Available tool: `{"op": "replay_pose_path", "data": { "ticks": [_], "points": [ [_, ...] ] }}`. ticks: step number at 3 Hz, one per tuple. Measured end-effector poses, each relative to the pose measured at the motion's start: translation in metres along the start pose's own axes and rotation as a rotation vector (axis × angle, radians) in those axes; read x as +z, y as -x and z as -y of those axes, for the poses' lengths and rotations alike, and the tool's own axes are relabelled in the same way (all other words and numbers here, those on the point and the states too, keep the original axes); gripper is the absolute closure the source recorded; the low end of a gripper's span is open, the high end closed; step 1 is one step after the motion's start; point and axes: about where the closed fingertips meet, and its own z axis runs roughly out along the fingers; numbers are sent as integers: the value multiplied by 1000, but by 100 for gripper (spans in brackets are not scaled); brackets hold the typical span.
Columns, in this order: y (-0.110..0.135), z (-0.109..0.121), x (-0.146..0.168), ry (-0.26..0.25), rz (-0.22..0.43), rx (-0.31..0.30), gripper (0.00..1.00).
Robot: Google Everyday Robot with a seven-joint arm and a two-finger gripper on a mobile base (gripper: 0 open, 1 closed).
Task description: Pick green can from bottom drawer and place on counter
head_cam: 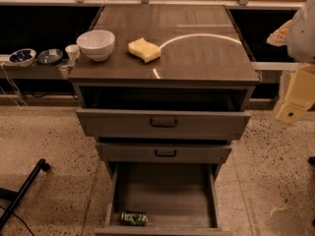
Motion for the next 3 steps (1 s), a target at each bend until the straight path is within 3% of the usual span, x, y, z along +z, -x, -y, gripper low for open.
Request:
{"op": "replay_pose_path", "data": {
  "ticks": [1, 2, 3],
  "points": [
    [0, 0, 0, 0, 0, 0, 0],
    [-3, -6, 29, -36, 24, -39, 0],
    [-18, -22, 69, -55, 125, -87, 0]
  ]
}}
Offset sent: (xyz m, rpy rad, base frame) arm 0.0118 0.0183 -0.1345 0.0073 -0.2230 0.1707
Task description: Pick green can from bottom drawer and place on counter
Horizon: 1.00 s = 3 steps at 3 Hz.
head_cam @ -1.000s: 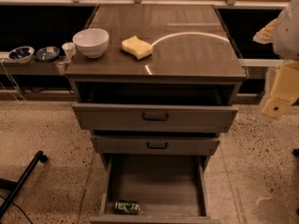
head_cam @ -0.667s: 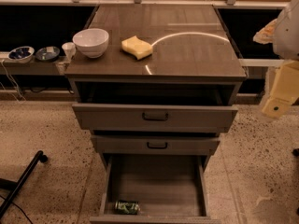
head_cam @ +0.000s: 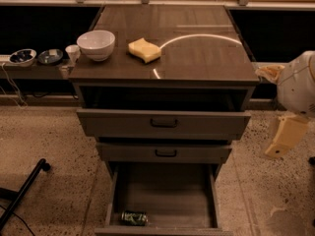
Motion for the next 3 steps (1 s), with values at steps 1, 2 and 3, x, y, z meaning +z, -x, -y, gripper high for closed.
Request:
{"op": "replay_pose_path", "data": {
  "ticks": [1, 2, 3],
  "points": [
    [4, 10, -2, -54, 29, -60, 0],
    [5, 4, 57, 0, 45, -21, 0],
    [4, -26, 136, 41, 77, -11, 0]
  ]
}}
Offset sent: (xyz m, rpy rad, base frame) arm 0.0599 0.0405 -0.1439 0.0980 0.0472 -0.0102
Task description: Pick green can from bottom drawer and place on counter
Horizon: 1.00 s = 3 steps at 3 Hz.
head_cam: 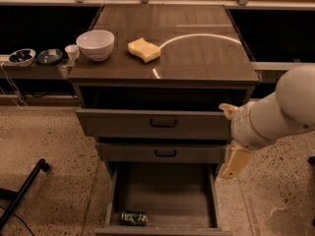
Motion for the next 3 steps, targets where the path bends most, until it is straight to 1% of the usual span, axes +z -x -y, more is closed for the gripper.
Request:
{"op": "replay_pose_path", "data": {
  "ticks": [1, 2, 3],
  "points": [
    [-10, -39, 52, 23, 36, -32, 0],
    [-12, -45, 58, 21, 37, -65, 0],
    [-12, -45, 58, 21, 37, -65, 0]
  ]
}}
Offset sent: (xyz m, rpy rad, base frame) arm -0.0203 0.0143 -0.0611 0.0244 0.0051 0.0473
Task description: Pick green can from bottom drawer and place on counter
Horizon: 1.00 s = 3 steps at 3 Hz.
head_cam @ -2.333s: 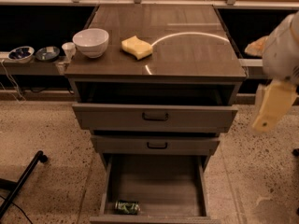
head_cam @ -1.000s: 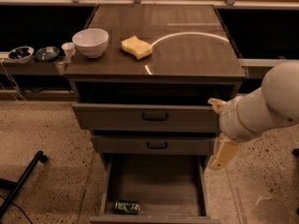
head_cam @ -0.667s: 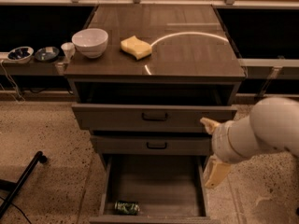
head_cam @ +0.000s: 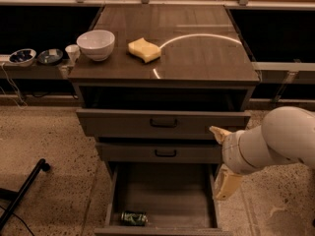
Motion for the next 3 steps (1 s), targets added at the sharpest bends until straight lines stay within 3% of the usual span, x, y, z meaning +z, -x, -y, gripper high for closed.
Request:
{"op": "replay_pose_path", "data": {
  "ticks": [1, 2, 3],
  "points": [
    [7, -9, 37, 70, 63, -3, 0],
    [17, -38, 112, 158, 206, -25, 0],
    [10, -58, 141, 214, 243, -7, 0]
  ]
}}
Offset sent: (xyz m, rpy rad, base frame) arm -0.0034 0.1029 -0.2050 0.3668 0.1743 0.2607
